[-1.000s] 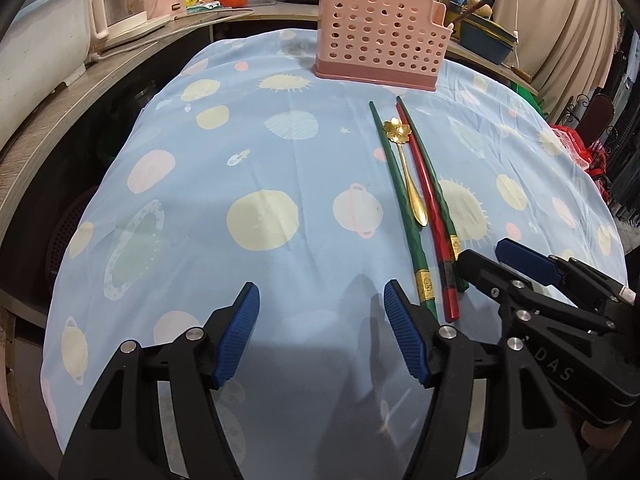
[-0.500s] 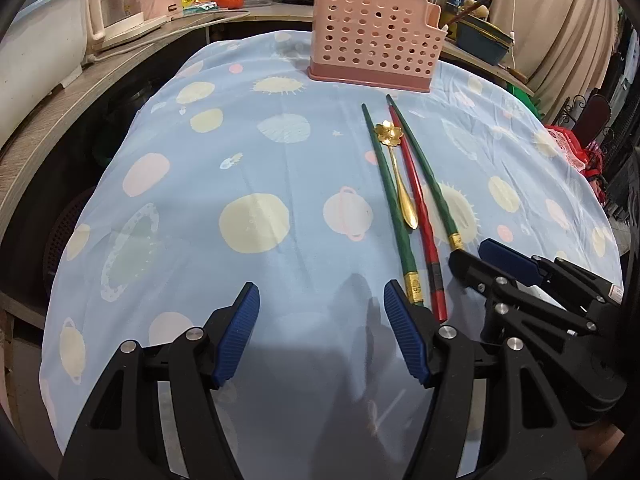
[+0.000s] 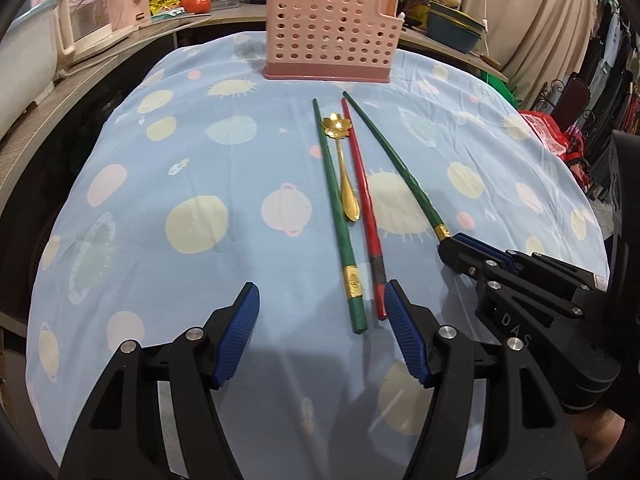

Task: Organize utensils
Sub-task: 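Grasp a green chopstick with the right tool while the left tool approaches another green chopstick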

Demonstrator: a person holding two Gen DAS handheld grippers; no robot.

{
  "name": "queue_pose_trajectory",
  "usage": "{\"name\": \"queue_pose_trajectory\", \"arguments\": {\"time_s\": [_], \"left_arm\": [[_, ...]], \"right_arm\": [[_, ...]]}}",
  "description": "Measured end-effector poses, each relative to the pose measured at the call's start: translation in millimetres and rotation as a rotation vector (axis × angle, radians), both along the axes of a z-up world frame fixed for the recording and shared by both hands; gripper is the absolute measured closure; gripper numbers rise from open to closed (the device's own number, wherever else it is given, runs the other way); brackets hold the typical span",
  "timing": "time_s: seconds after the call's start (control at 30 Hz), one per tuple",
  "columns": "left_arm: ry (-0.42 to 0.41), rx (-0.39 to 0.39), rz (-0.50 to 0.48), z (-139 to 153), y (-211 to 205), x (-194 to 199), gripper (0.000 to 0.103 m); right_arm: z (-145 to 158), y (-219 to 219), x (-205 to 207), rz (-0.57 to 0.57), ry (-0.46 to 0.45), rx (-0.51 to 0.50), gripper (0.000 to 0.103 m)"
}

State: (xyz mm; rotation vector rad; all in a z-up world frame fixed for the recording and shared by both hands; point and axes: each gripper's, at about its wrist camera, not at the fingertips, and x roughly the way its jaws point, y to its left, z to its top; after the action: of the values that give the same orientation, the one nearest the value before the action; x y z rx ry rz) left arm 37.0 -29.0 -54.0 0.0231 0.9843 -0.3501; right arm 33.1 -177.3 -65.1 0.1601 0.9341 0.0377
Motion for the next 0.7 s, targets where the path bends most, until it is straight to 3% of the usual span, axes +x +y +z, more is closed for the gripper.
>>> {"name": "queue_pose_trajectory", "arguments": {"time_s": [0.37,0.6,0.7], "left_arm": [[0.009,0.008,0.0,-9.0,-3.1,4.1,0.059],[-0.015,0.053,-0.003,-10.6,-7.8,2.5,0.06],[-0.028,0.07,-0.011,-10.8,-10.2,1.0,0.07]], "right_arm": [[-0.5,-4.6,-6.2,-0.01,-0.003,0.012,0.096],[-0.4,-4.7,-6.9,-0.01,-0.003,0.009,0.096],[-0.3,-4.8,-6.9,-0.01,-0.003,0.012,0.096]]}}
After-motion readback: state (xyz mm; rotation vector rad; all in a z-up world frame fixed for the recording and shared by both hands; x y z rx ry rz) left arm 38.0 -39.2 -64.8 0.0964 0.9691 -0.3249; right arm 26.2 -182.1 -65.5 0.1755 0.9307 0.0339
